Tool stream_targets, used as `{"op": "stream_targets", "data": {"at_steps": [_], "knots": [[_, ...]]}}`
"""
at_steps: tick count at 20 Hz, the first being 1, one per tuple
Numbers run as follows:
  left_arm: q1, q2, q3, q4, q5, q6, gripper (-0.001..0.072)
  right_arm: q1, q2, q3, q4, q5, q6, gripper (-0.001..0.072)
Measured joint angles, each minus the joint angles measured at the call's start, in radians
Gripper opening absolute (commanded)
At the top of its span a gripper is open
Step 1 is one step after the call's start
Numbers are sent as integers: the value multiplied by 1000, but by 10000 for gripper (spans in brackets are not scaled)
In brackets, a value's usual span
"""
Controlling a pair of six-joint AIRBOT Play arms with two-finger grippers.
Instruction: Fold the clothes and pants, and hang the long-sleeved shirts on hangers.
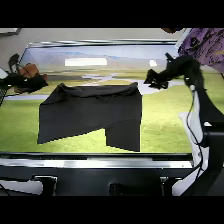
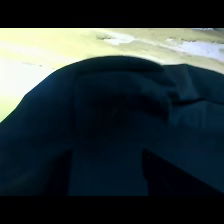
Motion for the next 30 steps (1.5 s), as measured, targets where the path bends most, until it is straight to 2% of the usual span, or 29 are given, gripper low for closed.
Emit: {"op": "stream_targets", "data": {"at_steps": [1,3,7,11,15,21,22,25,26,30], "knots": [[34,33,-26,-10,-31,10,491,-42,21,-34,31,-39,-53,387],[95,103,-105,-33,-77,25,491,-107,62,-135,93,-92,-144,459],[168,212,-283,-51,-108,29,491,-159,111,-389,186,-126,-275,470],[189,249,-372,-56,-106,32,491,-140,126,-595,243,-85,-385,475],[195,257,-395,-58,-82,32,491,-106,129,-715,263,-16,-455,475],[196,260,-404,-59,-56,32,491,-60,126,-771,311,57,-504,474],[196,260,-404,-58,-53,32,492,-45,123,-774,317,68,-510,460],[197,261,-404,-59,-48,23,504,1,111,-779,312,100,-514,67],[201,261,-404,-58,-50,8,505,12,109,-780,303,108,-514,30],[277,290,-447,-58,-69,-26,504,15,127,-781,298,125,-507,29]]}}
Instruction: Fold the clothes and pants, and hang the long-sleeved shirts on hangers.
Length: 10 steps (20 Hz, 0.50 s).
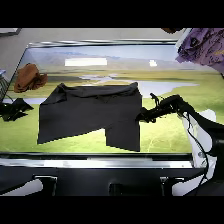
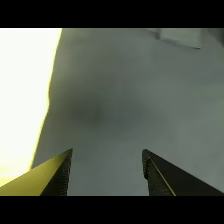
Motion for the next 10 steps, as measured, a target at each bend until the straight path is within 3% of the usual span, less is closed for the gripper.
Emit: {"op": "stream_targets", "data": {"at_steps": [6,10], "knots": [[234,56,-253,-42,-55,83,504,-8,76,-1,-8,-6,13,30],[301,63,-404,-61,-63,140,504,-8,100,-1,-8,-9,16,30]]}}
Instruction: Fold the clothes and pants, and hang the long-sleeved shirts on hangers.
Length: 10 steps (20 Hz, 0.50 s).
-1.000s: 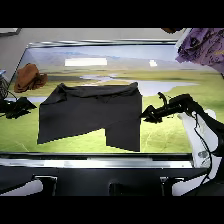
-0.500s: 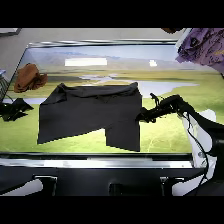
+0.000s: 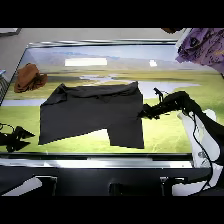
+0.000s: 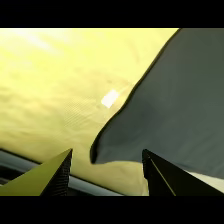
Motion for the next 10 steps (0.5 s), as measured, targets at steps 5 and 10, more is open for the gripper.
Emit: {"op": "stream_targets", "data": {"at_steps": [5,10], "knots": [[16,2,-89,-35,32,53,503,0,6,0,0,7,0,30],[-23,-3,-108,-63,74,64,502,0,8,0,0,26,0,30]]}}
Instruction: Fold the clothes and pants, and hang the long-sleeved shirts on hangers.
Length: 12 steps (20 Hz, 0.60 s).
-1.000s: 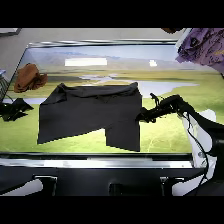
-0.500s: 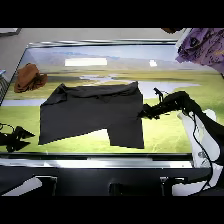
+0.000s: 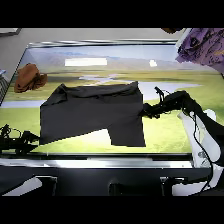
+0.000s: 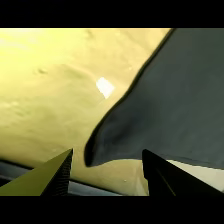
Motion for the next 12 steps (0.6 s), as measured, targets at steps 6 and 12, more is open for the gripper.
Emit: {"op": "stream_targets", "data": {"at_steps": [6,12], "knots": [[-63,-42,-4,-12,29,-8,211,0,1,0,0,4,5,30],[-82,-53,11,-6,39,-2,16,0,5,0,0,-2,13,29]]}}
